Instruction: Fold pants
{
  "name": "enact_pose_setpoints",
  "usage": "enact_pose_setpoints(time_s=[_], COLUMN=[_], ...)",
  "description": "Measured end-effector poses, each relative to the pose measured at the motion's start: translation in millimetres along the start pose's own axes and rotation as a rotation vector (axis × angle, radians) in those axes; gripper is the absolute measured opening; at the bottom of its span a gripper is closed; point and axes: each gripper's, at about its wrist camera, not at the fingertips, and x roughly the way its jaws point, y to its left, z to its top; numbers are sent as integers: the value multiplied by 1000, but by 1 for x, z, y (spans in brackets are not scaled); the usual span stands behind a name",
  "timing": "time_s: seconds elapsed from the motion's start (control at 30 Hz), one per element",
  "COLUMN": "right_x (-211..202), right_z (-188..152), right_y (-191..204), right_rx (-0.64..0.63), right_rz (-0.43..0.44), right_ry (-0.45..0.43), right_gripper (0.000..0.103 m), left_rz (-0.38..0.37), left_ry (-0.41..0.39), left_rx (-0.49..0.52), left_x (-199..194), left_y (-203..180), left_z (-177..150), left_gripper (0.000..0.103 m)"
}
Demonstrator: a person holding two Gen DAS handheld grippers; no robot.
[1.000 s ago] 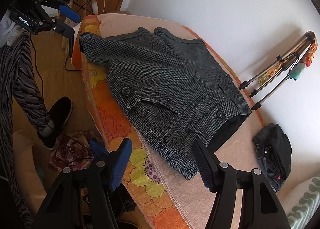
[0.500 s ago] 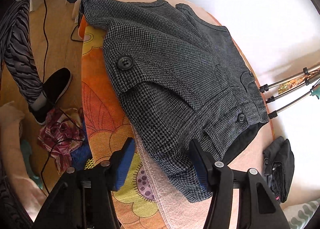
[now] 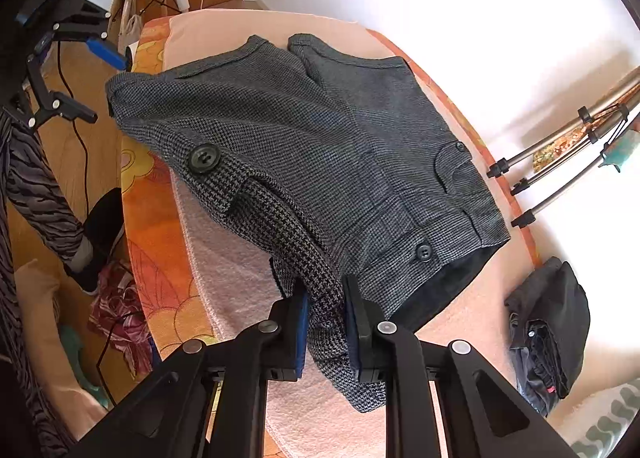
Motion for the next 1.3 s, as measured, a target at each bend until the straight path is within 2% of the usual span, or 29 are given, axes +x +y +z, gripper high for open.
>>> enact_pose_setpoints(time_s=[0.23,0.27,0.3,0.33,0.4,0.47,0.93,1.1,1.3], right_x=[-10,-10,-11,-11,-10,-11,-20,-29,-30], right_z=[7,6,5,4,2,-1,-6,5,20], right_y=[-15,-15,-14,-13,-11,-10,-4,-22,-55], right_rx=[34,32,32,32,34,44,79,114,138], right_rz=[-19,-22,-20,-17,-16,-9,-31,-67,-114], right_ry=[-17,-16,-14,-11,-7,-9,-42,-78,-98], right_gripper=[13,13,13,13,13,13,13,13,13], left_rz=[93,87,83,65,33,28,80,76,77], left_ry=[39,31,23,21,-6,-43,-240,-299,-332], left_rx=[88,90,84,71,46,24,-104,-134,-128], left_x=[26,26,26,26,21,14,-36,-45,-37], left_y=[-11,-10,-8,-6,0,5,64,85,113], left_z=[-4,-5,-5,-5,-3,-1,25,51,95], left_gripper=[59,54,42,40,19,14,12,12,11])
